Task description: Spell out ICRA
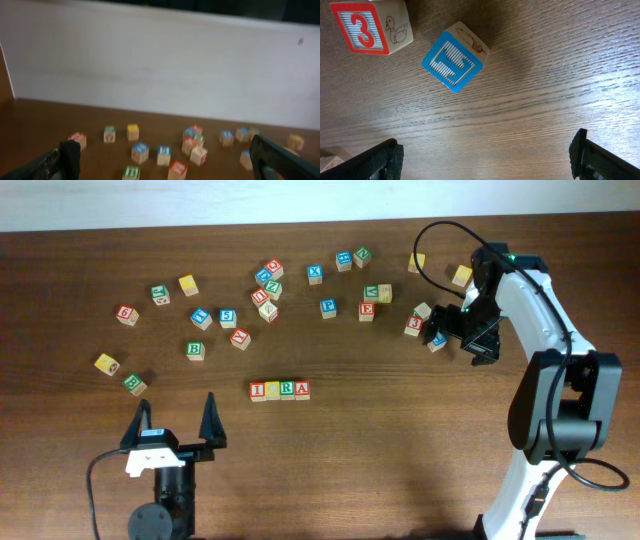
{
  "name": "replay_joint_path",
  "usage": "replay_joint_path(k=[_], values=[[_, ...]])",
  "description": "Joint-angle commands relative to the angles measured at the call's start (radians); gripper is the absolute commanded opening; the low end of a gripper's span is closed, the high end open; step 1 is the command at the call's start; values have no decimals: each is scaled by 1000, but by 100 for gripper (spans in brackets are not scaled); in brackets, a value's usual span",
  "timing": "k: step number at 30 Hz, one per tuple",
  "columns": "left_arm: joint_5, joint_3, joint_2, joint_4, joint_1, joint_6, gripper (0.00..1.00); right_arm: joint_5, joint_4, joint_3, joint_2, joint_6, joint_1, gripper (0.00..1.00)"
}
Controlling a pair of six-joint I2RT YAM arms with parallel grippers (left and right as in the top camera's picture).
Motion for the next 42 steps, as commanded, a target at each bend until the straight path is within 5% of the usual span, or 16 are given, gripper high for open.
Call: replay_joint_path(k=[1, 8, 42], values=[[-7, -5, -8, -58, -5, 2, 99, 9, 1, 11, -17, -10, -2, 98], [-7, -4, -8, -208, 0, 2, 99, 9, 1, 11, -17, -10, -2, 98], [1, -4, -6, -206, 68, 2, 99, 9, 1, 11, -17, -10, -2, 98]])
